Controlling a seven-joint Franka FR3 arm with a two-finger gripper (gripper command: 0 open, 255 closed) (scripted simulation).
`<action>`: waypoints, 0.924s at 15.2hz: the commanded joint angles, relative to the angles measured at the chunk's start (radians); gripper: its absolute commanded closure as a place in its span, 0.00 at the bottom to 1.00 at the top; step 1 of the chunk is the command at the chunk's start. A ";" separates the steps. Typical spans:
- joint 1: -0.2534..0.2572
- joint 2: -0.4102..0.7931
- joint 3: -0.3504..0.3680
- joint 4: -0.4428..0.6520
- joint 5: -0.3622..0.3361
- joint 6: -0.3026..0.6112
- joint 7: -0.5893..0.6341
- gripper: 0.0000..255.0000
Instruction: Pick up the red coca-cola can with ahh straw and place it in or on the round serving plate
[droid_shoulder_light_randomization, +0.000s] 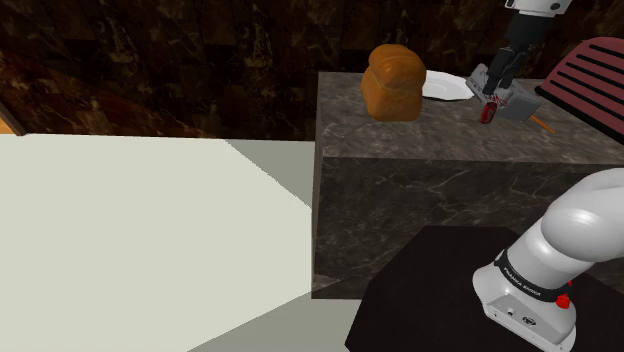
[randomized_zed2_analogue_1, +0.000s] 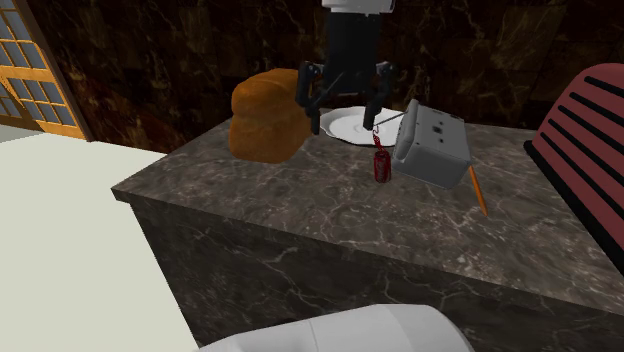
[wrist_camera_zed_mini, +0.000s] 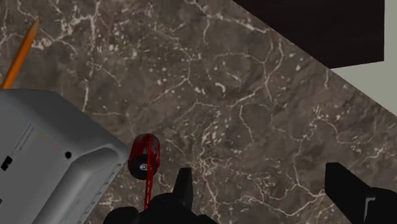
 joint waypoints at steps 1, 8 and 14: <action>-0.021 0.020 -0.042 0.008 -0.026 0.023 -0.026 0.00; -0.071 0.077 -0.155 0.041 -0.080 0.081 -0.092 0.00; -0.078 0.070 -0.167 -0.043 -0.092 0.158 -0.089 0.00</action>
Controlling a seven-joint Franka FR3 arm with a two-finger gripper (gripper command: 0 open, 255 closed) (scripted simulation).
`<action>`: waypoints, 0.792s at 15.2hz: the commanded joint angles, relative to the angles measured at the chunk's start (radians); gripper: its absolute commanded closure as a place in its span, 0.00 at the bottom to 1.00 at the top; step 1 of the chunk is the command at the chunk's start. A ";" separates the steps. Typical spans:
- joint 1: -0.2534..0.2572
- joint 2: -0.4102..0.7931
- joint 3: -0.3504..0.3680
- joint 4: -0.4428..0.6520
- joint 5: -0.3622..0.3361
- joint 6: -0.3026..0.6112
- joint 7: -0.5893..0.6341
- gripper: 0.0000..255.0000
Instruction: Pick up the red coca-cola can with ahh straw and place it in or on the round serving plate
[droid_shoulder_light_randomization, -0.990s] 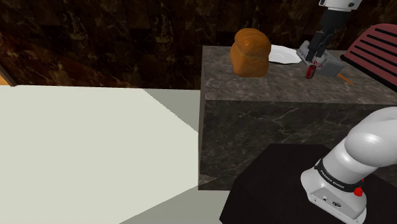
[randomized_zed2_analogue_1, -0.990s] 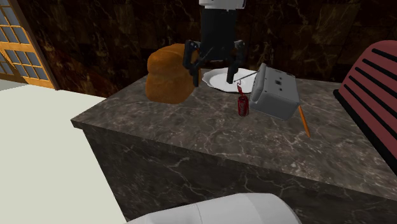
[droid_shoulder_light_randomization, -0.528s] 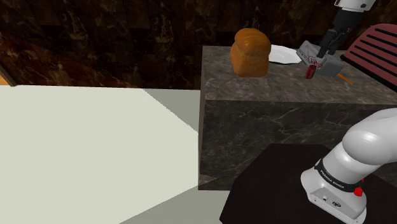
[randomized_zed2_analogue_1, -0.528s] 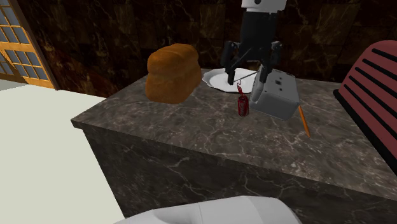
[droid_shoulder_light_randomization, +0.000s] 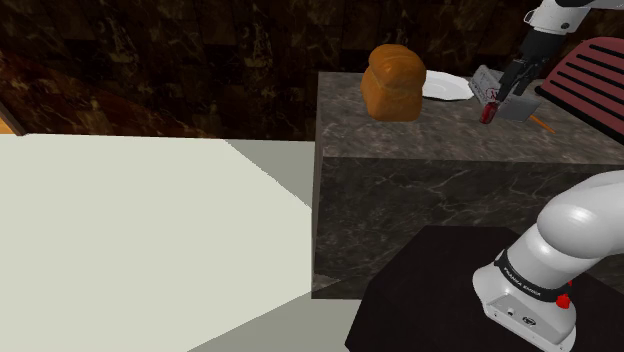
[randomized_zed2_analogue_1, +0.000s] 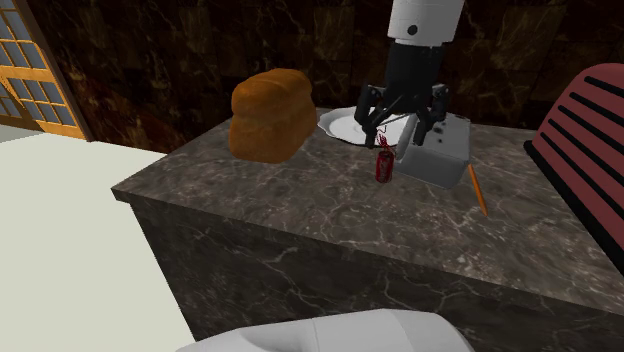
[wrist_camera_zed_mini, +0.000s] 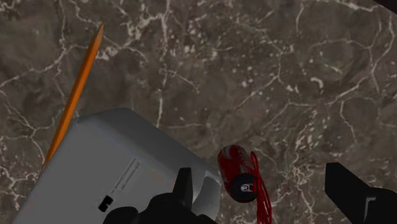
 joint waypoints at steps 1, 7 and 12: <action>-0.003 0.002 -0.007 -0.026 -0.004 0.017 0.000 0.00; -0.006 0.003 -0.005 -0.026 -0.003 0.017 -0.002 0.00; -0.007 0.002 -0.004 -0.027 -0.003 0.017 -0.002 1.00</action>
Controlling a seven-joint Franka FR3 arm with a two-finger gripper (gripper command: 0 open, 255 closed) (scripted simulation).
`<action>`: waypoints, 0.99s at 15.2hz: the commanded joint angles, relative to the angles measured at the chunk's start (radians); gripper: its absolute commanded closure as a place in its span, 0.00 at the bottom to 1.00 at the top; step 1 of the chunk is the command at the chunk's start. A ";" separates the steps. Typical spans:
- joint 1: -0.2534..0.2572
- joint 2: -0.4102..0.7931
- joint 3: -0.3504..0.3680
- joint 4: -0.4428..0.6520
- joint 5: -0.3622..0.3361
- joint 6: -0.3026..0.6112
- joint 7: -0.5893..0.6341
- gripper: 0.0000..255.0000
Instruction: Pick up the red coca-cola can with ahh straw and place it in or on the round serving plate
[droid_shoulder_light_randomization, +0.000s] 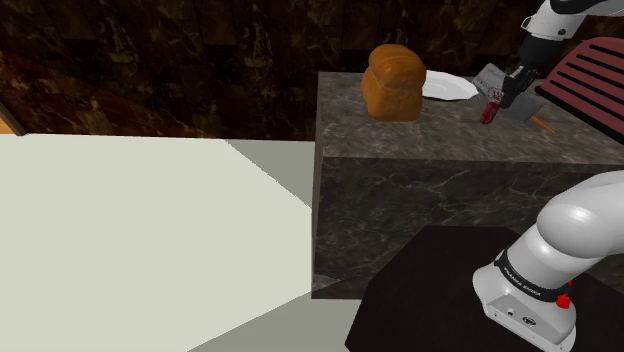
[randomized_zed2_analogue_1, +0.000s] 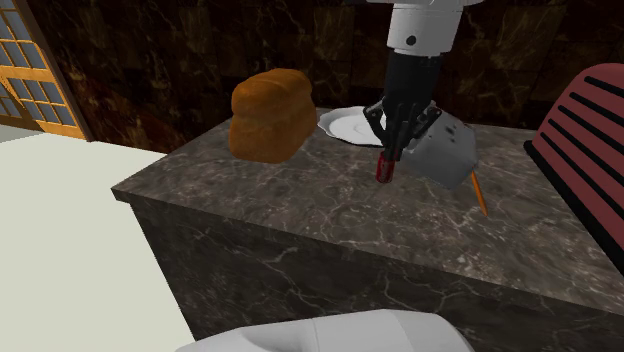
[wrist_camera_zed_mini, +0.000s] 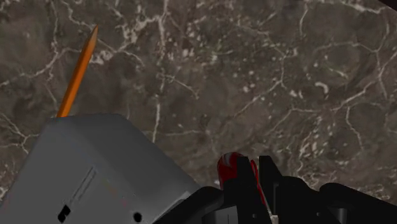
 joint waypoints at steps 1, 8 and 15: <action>0.000 0.000 0.000 0.000 0.000 0.000 0.000 1.00; 0.002 0.002 0.005 0.028 0.004 -0.026 0.000 1.00; 0.010 0.012 0.020 0.127 0.019 -0.116 -0.002 1.00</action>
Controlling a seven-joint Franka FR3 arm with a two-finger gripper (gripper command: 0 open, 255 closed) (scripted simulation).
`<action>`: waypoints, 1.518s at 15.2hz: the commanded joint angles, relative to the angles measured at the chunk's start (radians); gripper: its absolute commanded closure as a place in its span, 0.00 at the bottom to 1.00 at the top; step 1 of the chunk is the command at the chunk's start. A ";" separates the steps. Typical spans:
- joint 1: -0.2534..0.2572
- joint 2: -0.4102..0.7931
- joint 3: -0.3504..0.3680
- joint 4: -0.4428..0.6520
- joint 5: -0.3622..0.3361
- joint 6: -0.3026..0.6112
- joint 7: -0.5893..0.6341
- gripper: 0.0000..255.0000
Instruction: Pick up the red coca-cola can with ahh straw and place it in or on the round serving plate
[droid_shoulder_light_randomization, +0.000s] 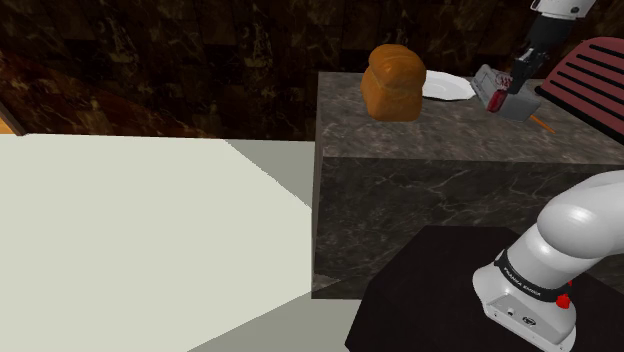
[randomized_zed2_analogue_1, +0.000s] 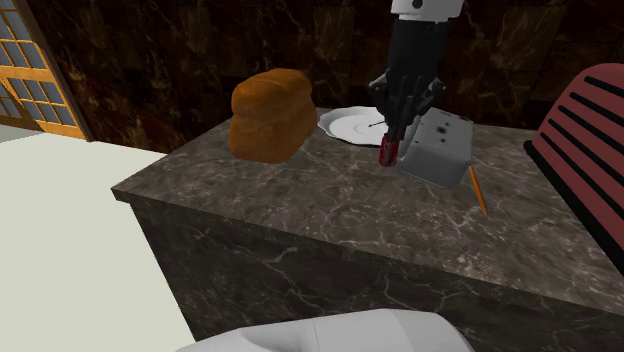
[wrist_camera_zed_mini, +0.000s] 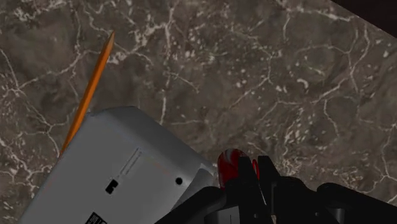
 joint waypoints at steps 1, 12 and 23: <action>0.002 0.006 0.003 0.035 0.004 -0.029 -0.002 1.00; 0.041 0.153 -0.010 0.253 0.047 -0.102 -0.020 1.00; 0.085 0.647 -0.116 0.729 0.236 -0.123 -0.124 1.00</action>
